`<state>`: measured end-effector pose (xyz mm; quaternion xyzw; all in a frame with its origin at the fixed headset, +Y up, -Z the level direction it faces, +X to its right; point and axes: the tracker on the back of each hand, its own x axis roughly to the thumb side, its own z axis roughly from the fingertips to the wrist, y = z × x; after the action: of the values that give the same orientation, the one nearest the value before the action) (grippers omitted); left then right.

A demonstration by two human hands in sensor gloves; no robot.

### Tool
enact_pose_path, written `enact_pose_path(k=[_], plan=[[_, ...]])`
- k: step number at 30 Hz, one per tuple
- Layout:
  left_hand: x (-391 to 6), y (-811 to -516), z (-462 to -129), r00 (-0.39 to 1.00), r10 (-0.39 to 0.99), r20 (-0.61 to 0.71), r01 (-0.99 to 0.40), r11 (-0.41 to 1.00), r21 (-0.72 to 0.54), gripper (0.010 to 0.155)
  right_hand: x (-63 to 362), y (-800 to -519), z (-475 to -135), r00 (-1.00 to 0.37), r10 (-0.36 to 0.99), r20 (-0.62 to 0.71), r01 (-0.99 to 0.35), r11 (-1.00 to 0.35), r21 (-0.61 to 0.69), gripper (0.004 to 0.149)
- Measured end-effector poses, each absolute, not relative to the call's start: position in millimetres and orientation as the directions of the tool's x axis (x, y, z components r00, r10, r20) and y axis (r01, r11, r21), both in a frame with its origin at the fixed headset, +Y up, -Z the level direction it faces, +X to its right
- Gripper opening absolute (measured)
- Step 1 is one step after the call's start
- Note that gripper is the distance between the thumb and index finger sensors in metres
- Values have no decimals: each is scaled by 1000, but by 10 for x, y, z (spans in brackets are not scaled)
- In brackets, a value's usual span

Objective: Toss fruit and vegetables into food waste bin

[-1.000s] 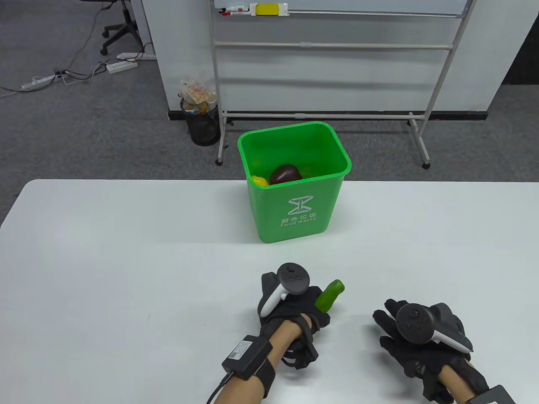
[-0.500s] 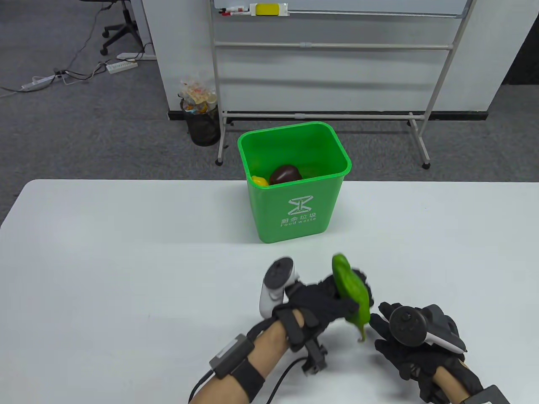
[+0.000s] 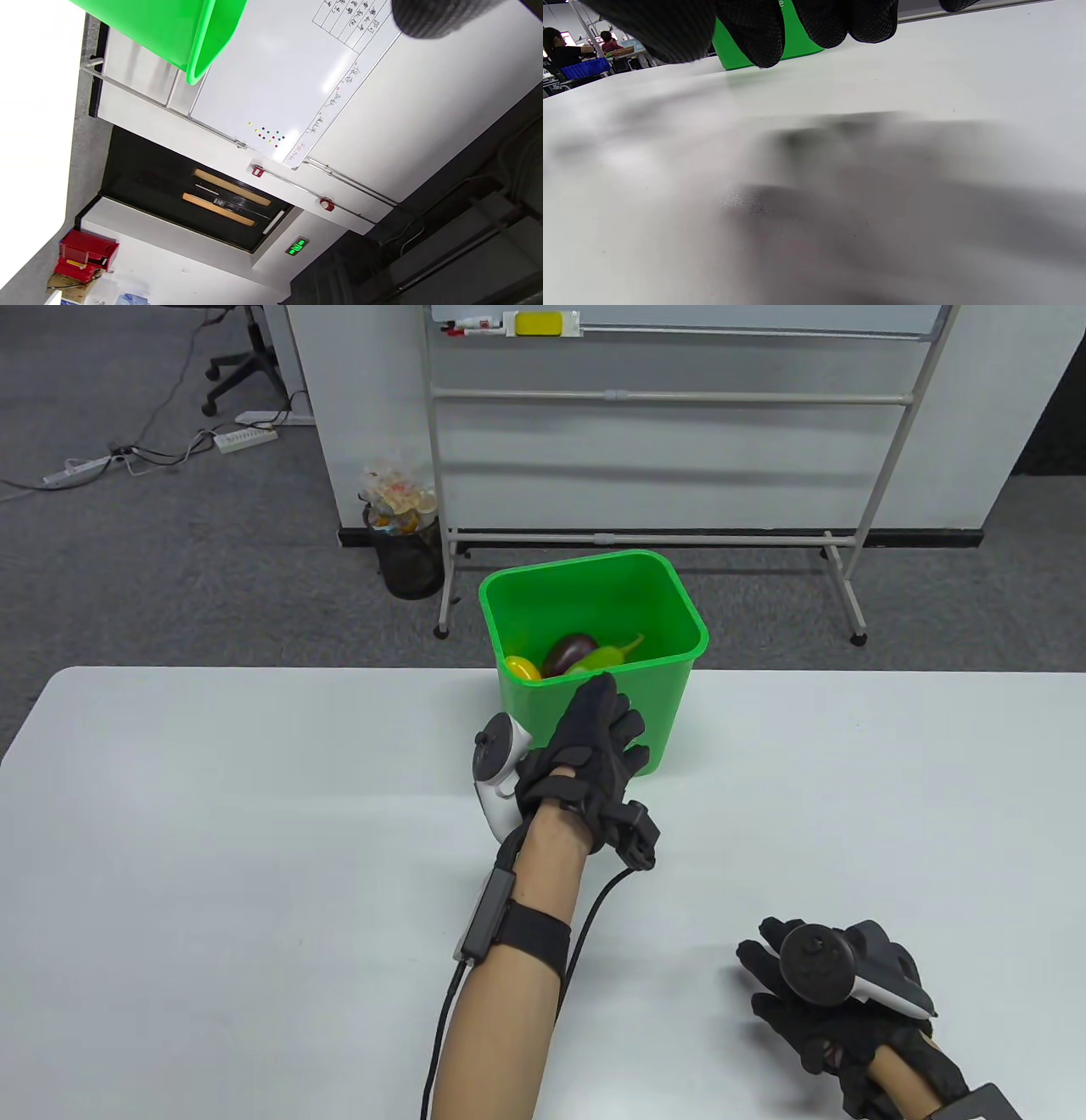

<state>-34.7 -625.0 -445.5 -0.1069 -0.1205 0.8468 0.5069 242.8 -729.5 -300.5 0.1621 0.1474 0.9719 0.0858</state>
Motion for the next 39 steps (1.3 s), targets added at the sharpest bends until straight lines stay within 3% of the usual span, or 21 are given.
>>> enact_pose_path(k=[5, 10, 12, 14, 17, 21, 23, 25, 28, 30, 39], plan=[[-497, -5884, -4238, -465, 883, 58, -828, -411, -381, 100, 2410, -7257, -2996, -928, 220, 299, -128, -945, 300, 71], [-573, -5336, -3778, -354, 873, 336, -866, -171, -470, 97, 2390, -7255, -2993, -929, 214, 303, -126, -950, 286, 71], [-588, -5221, -3557, -229, 856, 464, -914, -24, -405, 95, 2370, -7225, -2982, -929, 215, 301, -136, -955, 262, 71], [-603, -5176, -3246, 56, 752, 657, -948, 246, -201, 93, 2345, -7157, -2957, -930, 214, 298, -160, -967, 197, 71], [-633, -5288, -2924, 397, 538, 743, -847, 526, 72, 87, 2309, -7051, -2905, -925, 222, 308, -203, -975, 93, 71], [-697, -5719, -2662, 663, 296, 687, -629, 719, 297, 85, 2232, -6902, -2788, -902, 219, 373, -265, -961, -77, 71], [-765, -6005, -2657, 795, 140, 590, -410, 841, 353, 88, 2201, -6853, -2733, -900, 156, 407, -250, -949, -190, 71], [-845, -6283, -2712, 880, -36, 473, -162, 915, 371, 90, 2194, -6837, -2708, -907, 97, 409, -219, -940, -261, 73], [-979, -6613, -2843, 920, -172, 354, 56, 948, 314, 94, 2243, -6877, -2750, -938, 45, 345, -137, -959, -249, 80], [-1066, -6740, -2945, 929, -170, 328, 101, 971, 216, 95, 2331, -6921, -2810, -955, 27, 294, -98, -968, -229, 84], [-1372, -6936, -3072, 957, -183, 226, 143, 973, 181, 94, 2657, -7024, -2998, -984, 98, 149, -120, -982, -148, 84]])
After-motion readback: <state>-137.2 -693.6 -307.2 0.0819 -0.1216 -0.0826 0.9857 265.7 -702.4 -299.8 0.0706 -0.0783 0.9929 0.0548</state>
